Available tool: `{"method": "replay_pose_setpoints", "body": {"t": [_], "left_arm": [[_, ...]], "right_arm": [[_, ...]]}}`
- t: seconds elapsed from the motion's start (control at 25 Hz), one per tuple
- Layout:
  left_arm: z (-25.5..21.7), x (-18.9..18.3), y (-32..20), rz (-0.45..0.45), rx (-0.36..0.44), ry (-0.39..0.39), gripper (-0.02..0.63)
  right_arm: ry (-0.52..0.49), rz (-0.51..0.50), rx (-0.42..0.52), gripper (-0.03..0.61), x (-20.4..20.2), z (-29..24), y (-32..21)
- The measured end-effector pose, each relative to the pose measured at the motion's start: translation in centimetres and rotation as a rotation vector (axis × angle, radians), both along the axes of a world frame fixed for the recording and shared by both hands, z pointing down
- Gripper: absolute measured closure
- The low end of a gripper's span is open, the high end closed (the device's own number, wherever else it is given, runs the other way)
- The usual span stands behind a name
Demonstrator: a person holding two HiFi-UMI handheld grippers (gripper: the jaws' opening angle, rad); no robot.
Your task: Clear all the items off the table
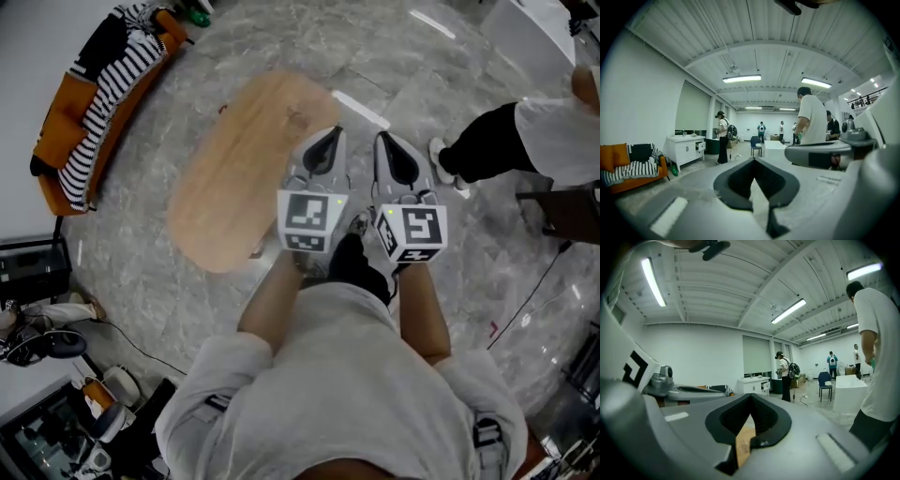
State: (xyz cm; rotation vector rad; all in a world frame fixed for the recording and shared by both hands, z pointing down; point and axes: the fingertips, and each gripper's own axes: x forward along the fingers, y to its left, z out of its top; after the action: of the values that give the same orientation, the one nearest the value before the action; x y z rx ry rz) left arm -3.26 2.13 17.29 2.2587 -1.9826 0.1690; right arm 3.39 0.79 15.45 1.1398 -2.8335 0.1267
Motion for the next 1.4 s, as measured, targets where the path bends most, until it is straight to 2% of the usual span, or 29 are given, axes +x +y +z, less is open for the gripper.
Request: {"method": "replay_pose_setpoints", "body": {"t": [0.2,0.44,0.56,0.72,1.08,1.4], "left_arm": [[0.8,-0.6,-5.4,-0.025,-0.051,0.004,0.594],[5.0,-1.4,-9.8,-0.012,-0.147,0.007,0.594],[7.1,0.9,-10.4,-0.010,-0.187,0.011,0.594],[10.6,1.2,-11.6,-0.005,-0.244,0.025,0.594],[20.3,-1.3,-14.3,0.007,-0.365,0.091,0.594],[26.2,-4.9,-15.4,0.041,-0.412,0.067,0.594]], "right_arm": [[-0.017,-0.007,-0.022,0.572,-0.7,-0.3,-6.2],[-0.010,0.034,-0.116,0.572,-1.1,4.0,-11.8],[-0.007,0.045,-0.158,0.572,1.2,6.4,-12.9],[-0.017,0.032,-0.207,0.572,0.9,10.3,-13.9],[0.056,0.000,-0.314,0.572,-2.4,20.0,-14.7],[0.093,-0.013,-0.369,0.572,-5.8,27.0,-15.9]]}}
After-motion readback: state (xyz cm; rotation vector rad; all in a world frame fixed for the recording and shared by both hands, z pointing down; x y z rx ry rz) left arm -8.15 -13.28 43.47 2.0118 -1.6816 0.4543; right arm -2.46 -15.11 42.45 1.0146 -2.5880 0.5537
